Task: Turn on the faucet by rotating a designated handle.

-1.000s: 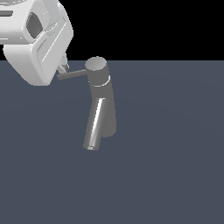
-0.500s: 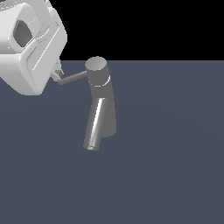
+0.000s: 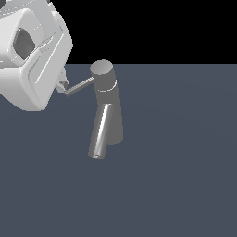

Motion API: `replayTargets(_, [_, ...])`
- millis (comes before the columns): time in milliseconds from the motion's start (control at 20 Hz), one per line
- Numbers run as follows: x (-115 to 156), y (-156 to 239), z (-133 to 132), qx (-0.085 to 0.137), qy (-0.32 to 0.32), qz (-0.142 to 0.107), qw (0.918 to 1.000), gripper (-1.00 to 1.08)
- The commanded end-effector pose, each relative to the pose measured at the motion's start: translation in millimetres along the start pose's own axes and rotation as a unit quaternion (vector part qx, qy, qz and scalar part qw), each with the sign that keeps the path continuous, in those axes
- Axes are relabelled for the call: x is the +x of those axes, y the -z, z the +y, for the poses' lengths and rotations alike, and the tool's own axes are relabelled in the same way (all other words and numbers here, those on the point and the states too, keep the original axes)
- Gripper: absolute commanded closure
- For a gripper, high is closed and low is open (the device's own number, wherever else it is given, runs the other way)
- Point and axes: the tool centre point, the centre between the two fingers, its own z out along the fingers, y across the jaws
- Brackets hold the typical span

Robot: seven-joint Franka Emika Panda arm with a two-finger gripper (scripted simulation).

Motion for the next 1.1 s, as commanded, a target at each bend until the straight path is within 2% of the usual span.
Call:
replayTargets(0, [21.6,-3.0,6.8,-0.004,-0.014,0.011,0.9998,1.08])
replayTargets(600, [43.7,-2.7,34.8,-0.006,-0.016,0.014,0.9998,1.08])
replayTargets(650, [43.7,-2.7,34.8,-0.006,-0.016,0.014,0.9998,1.08])
replayTargets(700, [31.0,0.5,27.6,0.002,-0.007,0.006,1.0000,1.08])
replayTargets(1050, [48.2,0.1,30.8,0.000,-0.009,0.008,0.9999,1.08])
